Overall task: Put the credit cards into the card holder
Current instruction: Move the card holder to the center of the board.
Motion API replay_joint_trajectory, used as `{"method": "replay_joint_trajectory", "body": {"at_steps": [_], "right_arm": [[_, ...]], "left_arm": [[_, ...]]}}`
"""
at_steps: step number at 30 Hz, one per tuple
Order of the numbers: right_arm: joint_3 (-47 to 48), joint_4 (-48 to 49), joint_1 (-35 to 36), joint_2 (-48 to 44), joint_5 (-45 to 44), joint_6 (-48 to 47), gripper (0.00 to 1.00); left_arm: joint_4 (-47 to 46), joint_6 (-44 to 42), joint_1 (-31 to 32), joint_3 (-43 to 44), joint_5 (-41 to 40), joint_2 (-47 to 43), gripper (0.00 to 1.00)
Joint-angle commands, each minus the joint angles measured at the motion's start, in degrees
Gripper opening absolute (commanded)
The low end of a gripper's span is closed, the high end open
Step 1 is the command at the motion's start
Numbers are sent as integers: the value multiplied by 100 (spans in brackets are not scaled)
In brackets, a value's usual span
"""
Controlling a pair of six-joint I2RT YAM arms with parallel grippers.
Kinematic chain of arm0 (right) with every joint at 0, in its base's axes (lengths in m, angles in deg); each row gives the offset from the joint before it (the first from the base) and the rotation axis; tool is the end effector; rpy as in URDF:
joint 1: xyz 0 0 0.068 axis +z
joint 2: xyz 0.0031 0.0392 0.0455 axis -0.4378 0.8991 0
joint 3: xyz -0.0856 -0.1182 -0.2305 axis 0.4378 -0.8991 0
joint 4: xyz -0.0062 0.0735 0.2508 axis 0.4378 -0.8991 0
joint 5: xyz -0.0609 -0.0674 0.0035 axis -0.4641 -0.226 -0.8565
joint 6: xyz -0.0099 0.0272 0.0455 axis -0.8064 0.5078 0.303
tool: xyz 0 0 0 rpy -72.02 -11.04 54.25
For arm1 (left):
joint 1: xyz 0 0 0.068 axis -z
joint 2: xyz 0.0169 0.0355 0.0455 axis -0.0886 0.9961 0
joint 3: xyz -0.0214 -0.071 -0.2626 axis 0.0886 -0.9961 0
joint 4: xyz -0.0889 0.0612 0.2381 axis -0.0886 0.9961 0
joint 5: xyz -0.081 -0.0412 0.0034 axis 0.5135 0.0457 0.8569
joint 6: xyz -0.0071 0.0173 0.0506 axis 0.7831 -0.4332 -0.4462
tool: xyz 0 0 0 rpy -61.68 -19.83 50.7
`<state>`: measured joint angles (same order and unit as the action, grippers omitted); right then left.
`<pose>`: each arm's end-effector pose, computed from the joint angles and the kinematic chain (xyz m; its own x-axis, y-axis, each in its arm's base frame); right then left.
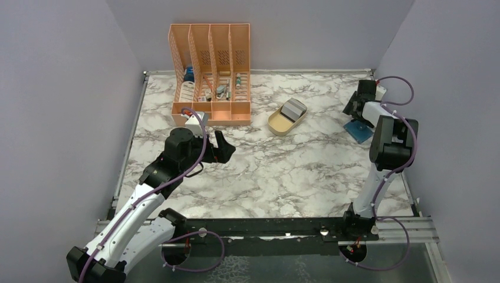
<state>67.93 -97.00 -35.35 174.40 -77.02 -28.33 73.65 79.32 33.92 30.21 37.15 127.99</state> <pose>0.4125 -0.0823 0.1719 -0.5815 0.4767 -0.6593 0.6688 0.7416 -0.0536 0.1541 -0.0898 0.3053 -0.5693 -0.2247 -0.7908 0.3502 0.8040 -0.4805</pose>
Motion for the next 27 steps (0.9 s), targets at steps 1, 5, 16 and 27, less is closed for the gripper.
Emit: {"method": "replay_joint_trajectory", "body": {"at_steps": [1, 5, 16, 27], "right_arm": [[279, 151, -81, 330, 285, -433, 93], [295, 1, -85, 445, 485, -526, 93], [-809, -337, -81, -218, 884, 134, 87], [-1677, -550, 43, -1100, 1607, 507, 79]], "left_arm": [[-24, -40, -18, -74, -107, -23, 99], [-37, -42, -18, -81, -118, -19, 99], [-30, -105, -18, -91, -119, 33, 99], [-120, -131, -18, -126, 213, 117, 99]]}}
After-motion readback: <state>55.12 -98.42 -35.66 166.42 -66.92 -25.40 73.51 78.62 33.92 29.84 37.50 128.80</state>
